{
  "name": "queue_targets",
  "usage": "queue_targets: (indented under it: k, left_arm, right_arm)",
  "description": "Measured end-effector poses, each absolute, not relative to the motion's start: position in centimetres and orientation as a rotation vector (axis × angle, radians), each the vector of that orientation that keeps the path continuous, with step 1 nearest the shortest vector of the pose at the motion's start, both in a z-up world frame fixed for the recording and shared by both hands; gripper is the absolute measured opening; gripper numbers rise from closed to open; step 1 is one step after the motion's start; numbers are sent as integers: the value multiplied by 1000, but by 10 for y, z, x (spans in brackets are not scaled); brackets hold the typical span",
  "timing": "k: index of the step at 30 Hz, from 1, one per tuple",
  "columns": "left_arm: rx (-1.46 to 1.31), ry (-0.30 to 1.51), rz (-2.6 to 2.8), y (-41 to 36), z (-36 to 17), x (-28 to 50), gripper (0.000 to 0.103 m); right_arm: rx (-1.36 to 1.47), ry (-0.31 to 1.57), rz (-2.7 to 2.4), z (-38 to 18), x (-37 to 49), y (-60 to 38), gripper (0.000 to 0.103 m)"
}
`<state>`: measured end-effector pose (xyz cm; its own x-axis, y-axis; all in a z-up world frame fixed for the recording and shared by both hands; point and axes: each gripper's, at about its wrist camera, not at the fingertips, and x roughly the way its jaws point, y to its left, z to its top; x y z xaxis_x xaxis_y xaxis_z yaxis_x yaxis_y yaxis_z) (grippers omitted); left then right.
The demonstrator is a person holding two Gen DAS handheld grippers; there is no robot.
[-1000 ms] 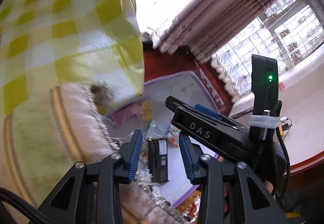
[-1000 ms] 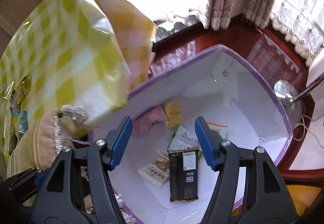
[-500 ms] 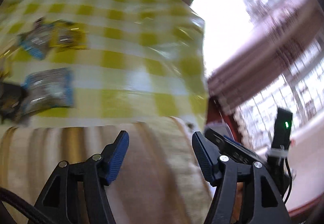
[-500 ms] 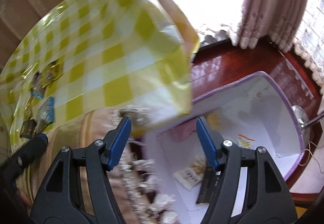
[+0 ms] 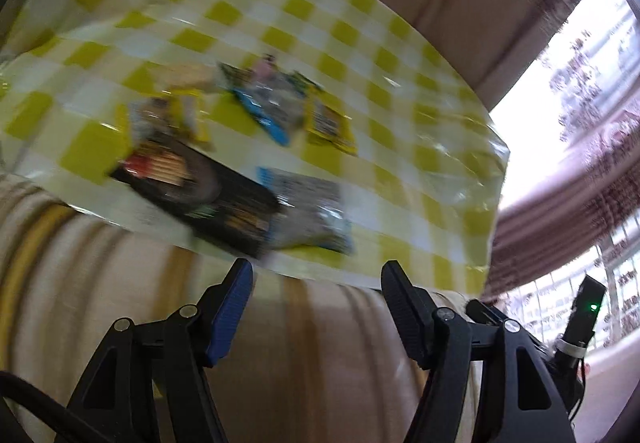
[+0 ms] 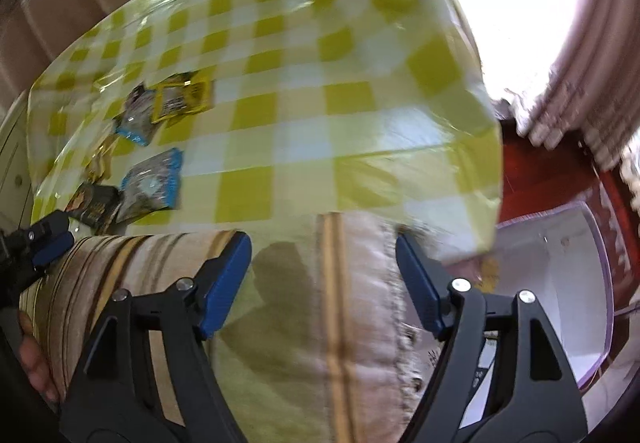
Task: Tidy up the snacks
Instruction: 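Move both tools back over the snacks on the table, then grasp black cracker pack with left tool while right grasps blue-edged clear packet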
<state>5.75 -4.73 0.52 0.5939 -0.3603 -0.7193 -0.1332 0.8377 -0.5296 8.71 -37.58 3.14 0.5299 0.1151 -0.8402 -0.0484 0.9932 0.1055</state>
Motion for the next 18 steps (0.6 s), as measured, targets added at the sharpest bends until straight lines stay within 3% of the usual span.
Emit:
queue_targets:
  k: [6,11,14,18]
  left_arm:
    - [-481,968,-69,-18,4,61,85]
    - [-466,991,-91,-5,-1,65,88]
    - [-412,1009,-93,-5,-2,69,102]
    - [-301,1054,-101,-14,-2,81,103]
  right_arm:
    - [4,1030,184,26,98,-341,83]
    - [-56,1046,226,22,109,-312,88]
    - [-80,1054,244,20,116,-296,89]
    - [-103,1056,265,18,124,-278,89]
